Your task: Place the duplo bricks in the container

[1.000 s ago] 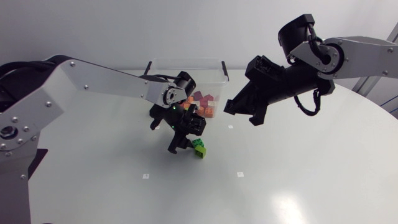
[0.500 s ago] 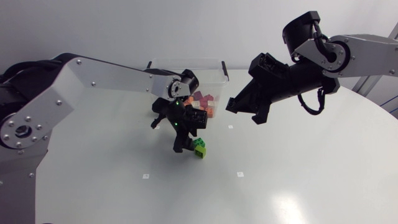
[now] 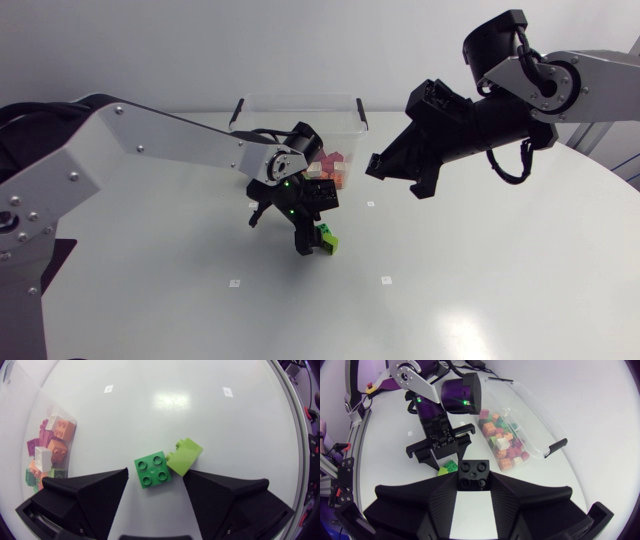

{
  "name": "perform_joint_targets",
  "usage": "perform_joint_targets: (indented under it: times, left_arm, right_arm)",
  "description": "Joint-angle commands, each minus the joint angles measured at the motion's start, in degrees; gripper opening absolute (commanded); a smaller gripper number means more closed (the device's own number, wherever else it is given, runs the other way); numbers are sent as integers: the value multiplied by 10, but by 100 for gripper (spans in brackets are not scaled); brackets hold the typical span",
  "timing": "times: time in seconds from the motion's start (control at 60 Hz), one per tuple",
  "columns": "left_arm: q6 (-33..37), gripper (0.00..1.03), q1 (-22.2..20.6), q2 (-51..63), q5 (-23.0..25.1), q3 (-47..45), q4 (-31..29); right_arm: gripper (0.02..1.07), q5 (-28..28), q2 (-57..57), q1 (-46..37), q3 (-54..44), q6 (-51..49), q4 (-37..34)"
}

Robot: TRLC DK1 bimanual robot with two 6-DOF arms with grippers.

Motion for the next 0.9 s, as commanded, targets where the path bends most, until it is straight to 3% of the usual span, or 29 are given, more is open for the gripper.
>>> perform_joint_targets:
  times: [0.0, 0.25, 0.517, 0.767, 0.883]
  left_arm:
    - [-40, 78, -5, -13, -5, -7, 4]
    - [-102, 80, 3, -8, -24, -3, 10]
    - [-103, 80, 25, -1, -51, -9, 24]
    - [-95, 80, 45, 4, -51, -7, 32]
    - [-39, 80, 31, -18, -19, -38, 38]
  right_arm:
    - [23, -1, -13, -1, -17, 7, -6]
    - [23, 0, -24, 4, -13, 15, -12]
    - [23, 1, -25, 6, -6, 19, -20]
    - [23, 3, -26, 11, -4, 21, -20]
    - [23, 4, -26, 11, -2, 21, -22]
